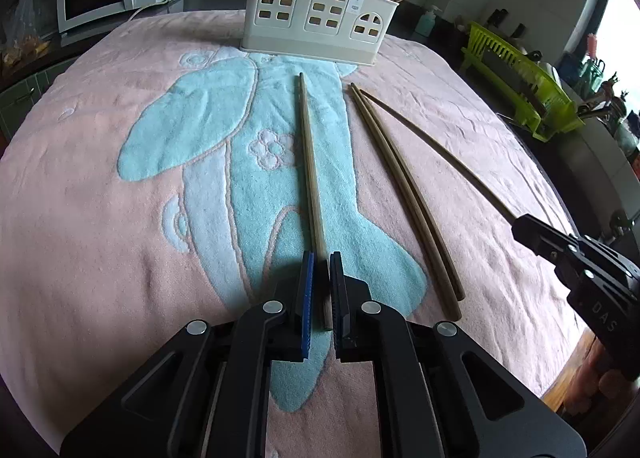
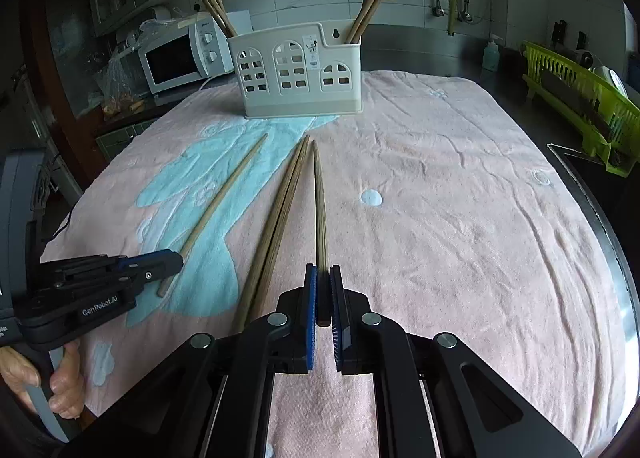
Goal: Organize utensils
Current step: 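Raise the left tool's chopstick above the holder while the right tool carries its chopstick there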
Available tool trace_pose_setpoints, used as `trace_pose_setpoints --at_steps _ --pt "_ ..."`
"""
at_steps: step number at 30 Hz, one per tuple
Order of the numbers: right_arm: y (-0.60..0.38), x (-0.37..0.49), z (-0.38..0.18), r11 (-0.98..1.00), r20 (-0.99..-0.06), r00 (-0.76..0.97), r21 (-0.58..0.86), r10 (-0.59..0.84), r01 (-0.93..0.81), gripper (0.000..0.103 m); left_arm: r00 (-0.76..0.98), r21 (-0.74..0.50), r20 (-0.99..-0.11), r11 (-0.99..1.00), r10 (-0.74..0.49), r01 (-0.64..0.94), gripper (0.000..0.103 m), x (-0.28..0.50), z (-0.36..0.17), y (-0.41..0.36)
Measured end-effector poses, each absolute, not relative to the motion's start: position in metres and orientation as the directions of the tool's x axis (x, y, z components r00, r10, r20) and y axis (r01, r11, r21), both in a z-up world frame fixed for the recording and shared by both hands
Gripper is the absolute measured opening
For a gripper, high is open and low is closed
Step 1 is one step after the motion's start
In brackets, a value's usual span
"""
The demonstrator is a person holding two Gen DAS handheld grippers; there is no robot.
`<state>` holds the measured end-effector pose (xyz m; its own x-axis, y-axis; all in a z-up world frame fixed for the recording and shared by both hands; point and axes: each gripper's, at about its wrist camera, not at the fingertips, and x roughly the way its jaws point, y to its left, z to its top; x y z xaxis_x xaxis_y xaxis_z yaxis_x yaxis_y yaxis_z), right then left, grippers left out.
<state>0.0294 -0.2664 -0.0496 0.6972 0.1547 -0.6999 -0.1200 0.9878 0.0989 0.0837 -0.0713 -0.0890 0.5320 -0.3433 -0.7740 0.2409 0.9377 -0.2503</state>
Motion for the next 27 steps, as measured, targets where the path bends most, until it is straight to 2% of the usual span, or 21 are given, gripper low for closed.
trace_pose_setpoints --at_steps 15,21,27 --pt "-0.265 0.031 -0.028 0.986 -0.658 0.734 0.089 0.167 -0.144 0.007 0.533 -0.238 -0.786 0.949 -0.313 0.207 0.01 0.084 -0.089 -0.075" --pt "-0.264 0.033 -0.014 0.985 -0.635 0.755 0.068 0.165 -0.158 0.007 0.524 -0.216 -0.793 0.948 -0.31 0.233 0.007 0.086 -0.087 -0.077" --pt "-0.266 0.036 0.014 0.983 -0.59 0.789 0.05 0.17 -0.175 0.007 0.562 -0.211 -0.759 0.941 -0.328 0.264 0.007 0.086 -0.066 -0.075"
